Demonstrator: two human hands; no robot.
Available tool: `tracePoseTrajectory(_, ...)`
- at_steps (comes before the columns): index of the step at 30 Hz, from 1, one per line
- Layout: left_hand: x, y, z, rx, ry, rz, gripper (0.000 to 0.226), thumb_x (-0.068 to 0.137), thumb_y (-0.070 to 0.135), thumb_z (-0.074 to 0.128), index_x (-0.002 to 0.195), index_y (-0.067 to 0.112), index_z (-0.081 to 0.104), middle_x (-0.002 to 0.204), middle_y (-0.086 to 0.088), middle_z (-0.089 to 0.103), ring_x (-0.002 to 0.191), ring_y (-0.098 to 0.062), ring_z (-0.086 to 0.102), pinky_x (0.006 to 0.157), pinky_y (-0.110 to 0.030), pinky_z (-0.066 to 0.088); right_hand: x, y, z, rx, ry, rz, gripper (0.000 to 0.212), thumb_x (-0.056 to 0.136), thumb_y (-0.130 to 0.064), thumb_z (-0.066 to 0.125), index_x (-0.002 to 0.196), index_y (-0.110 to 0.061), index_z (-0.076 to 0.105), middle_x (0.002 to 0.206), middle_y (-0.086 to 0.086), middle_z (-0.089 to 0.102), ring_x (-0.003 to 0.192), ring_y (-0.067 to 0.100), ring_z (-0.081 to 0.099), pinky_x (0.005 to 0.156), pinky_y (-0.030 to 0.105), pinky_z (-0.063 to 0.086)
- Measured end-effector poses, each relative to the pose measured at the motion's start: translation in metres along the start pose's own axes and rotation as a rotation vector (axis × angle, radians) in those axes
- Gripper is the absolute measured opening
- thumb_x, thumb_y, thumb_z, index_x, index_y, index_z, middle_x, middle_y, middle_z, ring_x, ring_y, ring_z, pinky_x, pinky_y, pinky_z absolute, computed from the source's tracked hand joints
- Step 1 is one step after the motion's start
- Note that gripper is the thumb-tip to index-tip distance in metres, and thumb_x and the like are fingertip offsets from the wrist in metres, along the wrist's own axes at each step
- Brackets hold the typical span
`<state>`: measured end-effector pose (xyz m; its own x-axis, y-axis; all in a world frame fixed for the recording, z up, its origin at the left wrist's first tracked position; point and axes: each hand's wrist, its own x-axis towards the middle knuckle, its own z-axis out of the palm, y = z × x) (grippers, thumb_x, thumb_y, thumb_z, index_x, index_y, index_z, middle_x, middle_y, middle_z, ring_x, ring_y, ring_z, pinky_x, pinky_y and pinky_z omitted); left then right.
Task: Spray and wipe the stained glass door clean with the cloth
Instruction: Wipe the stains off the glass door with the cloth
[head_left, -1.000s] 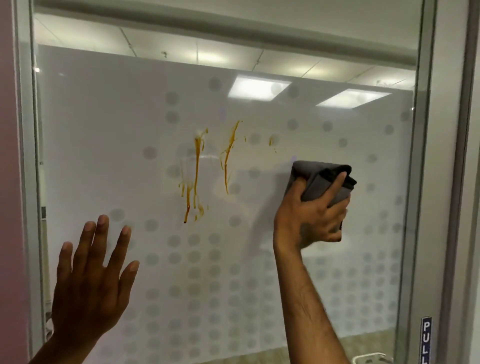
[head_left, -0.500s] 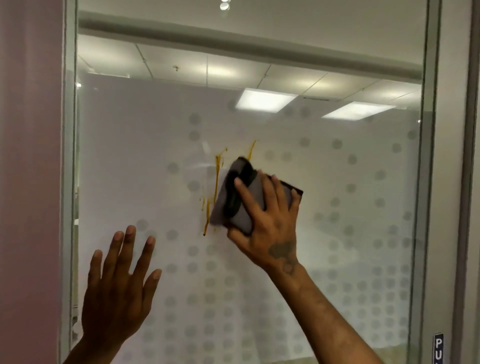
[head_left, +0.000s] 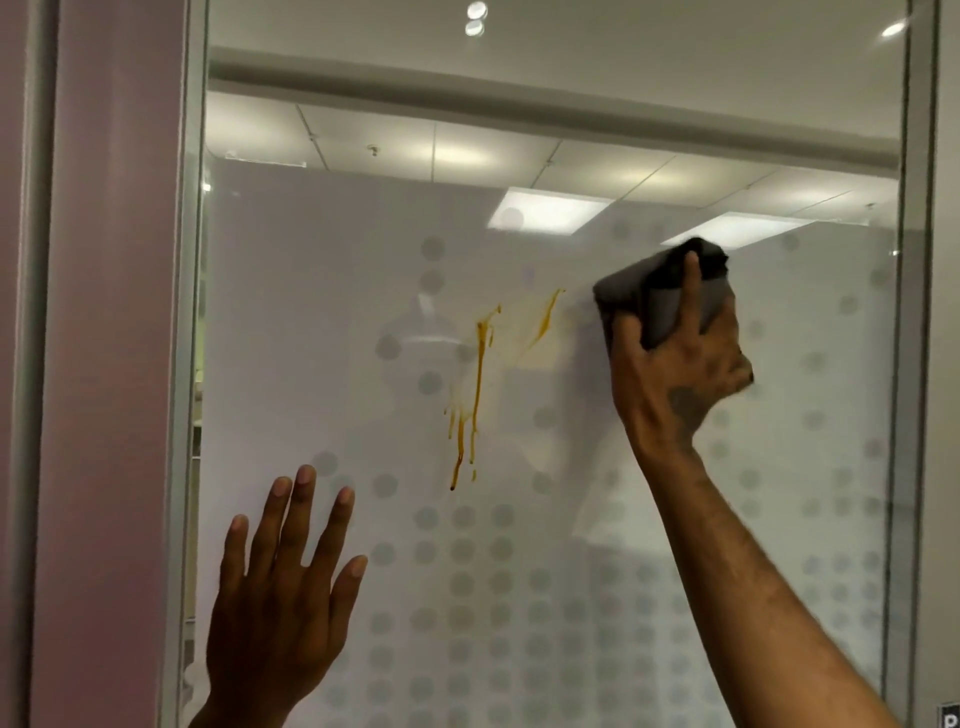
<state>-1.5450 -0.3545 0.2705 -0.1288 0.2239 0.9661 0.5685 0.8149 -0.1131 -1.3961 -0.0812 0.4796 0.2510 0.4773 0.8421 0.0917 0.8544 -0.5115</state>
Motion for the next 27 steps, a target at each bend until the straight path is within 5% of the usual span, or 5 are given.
tracePoseTrajectory(13,-0.001,0.000,0.000,0.014,-0.009,-0.010,0.064,0.104,0.050,0.028,0.162,0.024,0.019,0.170,-0.012,0.018,0.157,-0.032,0.018,0.124,-0.053,0.014,-0.060,-0.067,0.012,0.011,-0.347,-0.888,0.078,0.077,-0.064,0.056,0.149,-0.038,0.043,0.154,0.011,0.044,0.141,0.035,0.040,0.110,0.061,0.026)
tracePoseTrajectory(24,0.000,0.002,-0.004,0.010,0.006,-0.004,0.064,0.104,0.047,0.030,0.162,0.024,0.019,0.169,-0.014,0.019,0.157,-0.033,0.019,0.122,-0.056,0.019,-0.154,0.037,-0.012,0.034,-0.620,-1.350,0.080,0.085,-0.076,0.036,0.156,-0.040,0.024,0.166,0.006,0.023,0.154,0.030,0.017,0.118,0.060,0.017)
tracePoseTrajectory(27,0.000,0.001,-0.003,0.013,0.006,0.005,0.065,0.104,0.049,0.028,0.162,0.023,0.018,0.169,-0.015,0.019,0.157,-0.033,0.018,0.121,-0.057,0.020,-0.161,0.062,-0.019,0.047,-0.636,-1.433,0.078,0.086,-0.073,0.048,0.154,-0.039,0.031,0.165,0.006,0.026,0.152,0.031,0.023,0.118,0.060,0.020)
